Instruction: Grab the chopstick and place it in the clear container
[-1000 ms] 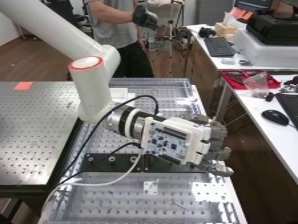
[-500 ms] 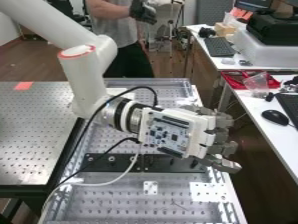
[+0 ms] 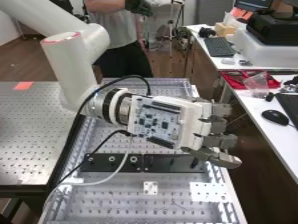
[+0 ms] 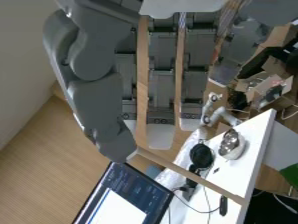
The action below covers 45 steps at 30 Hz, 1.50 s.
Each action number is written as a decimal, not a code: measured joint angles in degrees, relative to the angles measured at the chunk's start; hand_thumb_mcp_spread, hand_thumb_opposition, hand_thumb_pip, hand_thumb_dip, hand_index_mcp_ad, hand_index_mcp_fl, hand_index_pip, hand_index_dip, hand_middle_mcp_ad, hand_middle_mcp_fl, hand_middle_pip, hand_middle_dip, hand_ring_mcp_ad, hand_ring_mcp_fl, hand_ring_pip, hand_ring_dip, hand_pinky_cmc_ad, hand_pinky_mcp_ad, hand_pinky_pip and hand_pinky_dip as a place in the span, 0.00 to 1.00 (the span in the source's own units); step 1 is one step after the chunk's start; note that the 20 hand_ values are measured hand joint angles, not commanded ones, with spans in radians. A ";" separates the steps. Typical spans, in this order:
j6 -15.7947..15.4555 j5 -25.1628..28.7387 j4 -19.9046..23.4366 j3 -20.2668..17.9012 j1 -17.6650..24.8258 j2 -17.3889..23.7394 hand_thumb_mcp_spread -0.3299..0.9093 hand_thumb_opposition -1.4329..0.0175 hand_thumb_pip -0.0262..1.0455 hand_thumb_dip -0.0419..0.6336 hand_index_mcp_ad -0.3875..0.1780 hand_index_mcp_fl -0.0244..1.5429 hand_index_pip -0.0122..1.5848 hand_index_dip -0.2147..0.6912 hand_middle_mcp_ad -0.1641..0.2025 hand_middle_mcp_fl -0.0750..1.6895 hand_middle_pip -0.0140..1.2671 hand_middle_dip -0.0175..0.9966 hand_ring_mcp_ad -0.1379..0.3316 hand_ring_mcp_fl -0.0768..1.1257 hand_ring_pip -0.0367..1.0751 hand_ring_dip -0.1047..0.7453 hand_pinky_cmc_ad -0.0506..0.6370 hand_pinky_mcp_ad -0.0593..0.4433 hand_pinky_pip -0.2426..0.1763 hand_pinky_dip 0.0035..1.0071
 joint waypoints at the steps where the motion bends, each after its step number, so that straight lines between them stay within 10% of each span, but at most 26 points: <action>1: -0.25 -0.09 -0.20 -0.27 0.01 0.60 0.84 0.36 0.49 0.45 0.48 0.38 0.91 0.19 0.66 0.51 0.67 0.72 0.50 0.64 0.18 0.81 0.76 0.60 0.76 0.19; 26: -4.54 5.31 -13.29 -7.88 11.69 14.76 0.84 0.36 0.49 0.45 0.48 0.38 0.90 0.20 0.61 0.52 0.67 0.72 0.49 0.64 0.18 0.81 0.77 0.61 0.76 0.19; 45: 7.77 19.35 -35.11 1.39 26.32 10.22 0.84 0.35 0.49 0.45 0.47 0.39 0.89 0.20 0.61 0.52 0.66 0.72 0.48 0.65 0.19 0.81 0.77 0.61 0.77 0.19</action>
